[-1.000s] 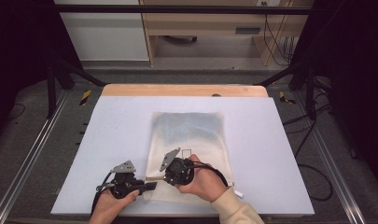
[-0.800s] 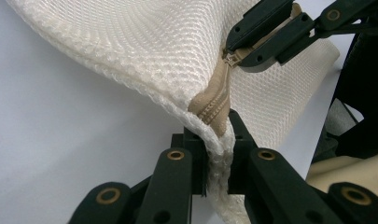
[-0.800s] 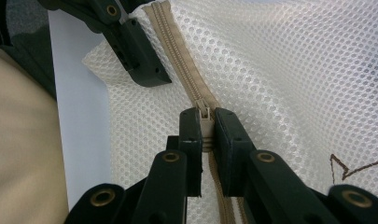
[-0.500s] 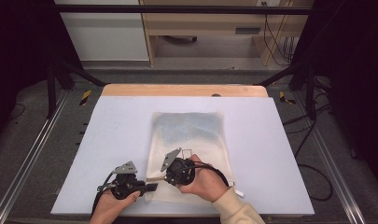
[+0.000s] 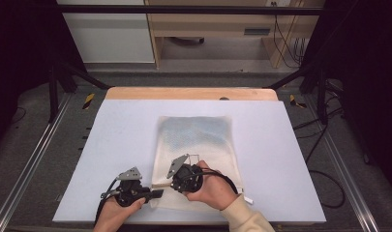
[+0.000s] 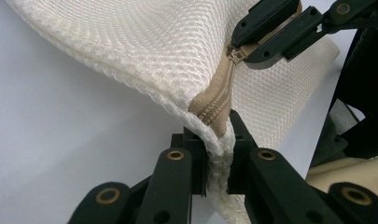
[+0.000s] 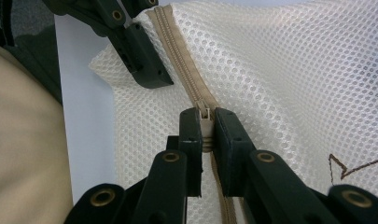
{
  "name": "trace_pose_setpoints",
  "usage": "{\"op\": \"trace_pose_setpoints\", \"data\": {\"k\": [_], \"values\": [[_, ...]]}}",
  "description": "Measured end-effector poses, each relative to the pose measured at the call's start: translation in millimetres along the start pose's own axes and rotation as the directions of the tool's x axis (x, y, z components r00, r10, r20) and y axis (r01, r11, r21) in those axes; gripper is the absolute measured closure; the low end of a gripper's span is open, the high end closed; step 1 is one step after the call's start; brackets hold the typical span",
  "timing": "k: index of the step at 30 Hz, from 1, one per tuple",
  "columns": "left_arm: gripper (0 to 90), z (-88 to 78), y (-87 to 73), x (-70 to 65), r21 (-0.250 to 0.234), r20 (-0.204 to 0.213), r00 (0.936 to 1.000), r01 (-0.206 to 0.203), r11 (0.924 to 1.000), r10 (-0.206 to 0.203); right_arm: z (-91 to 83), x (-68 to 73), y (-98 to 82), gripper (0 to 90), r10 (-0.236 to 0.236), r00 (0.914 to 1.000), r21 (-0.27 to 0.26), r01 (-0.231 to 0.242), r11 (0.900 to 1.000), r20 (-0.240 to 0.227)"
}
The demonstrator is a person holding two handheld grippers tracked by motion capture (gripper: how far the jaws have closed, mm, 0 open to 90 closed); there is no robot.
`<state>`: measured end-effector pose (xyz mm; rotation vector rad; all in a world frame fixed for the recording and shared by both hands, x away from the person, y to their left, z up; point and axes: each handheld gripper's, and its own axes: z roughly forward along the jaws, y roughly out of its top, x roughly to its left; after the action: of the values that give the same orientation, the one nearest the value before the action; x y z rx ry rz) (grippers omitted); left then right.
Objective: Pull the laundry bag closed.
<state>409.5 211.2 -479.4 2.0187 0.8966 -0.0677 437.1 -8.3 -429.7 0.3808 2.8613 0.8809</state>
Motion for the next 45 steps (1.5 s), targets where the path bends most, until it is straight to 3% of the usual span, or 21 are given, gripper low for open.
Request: {"op": "trace_pose_setpoints", "data": {"k": [17,45], "values": [[82.2,-1.5,0.3,-0.1,-0.009,-0.001,1.0000,0.006,0.9999,-0.006,-7.4,-2.4,-15.7,82.2,0.037,0.9992,-0.014,-0.037,0.999,0.013],[82.2,-4.3,0.7,1.1,-0.014,-0.004,1.0000,-0.001,0.9999,0.000,-13.6,0.5,-25.5,82.1,0.054,0.9977,-0.053,-0.052,0.997,0.041]]}}
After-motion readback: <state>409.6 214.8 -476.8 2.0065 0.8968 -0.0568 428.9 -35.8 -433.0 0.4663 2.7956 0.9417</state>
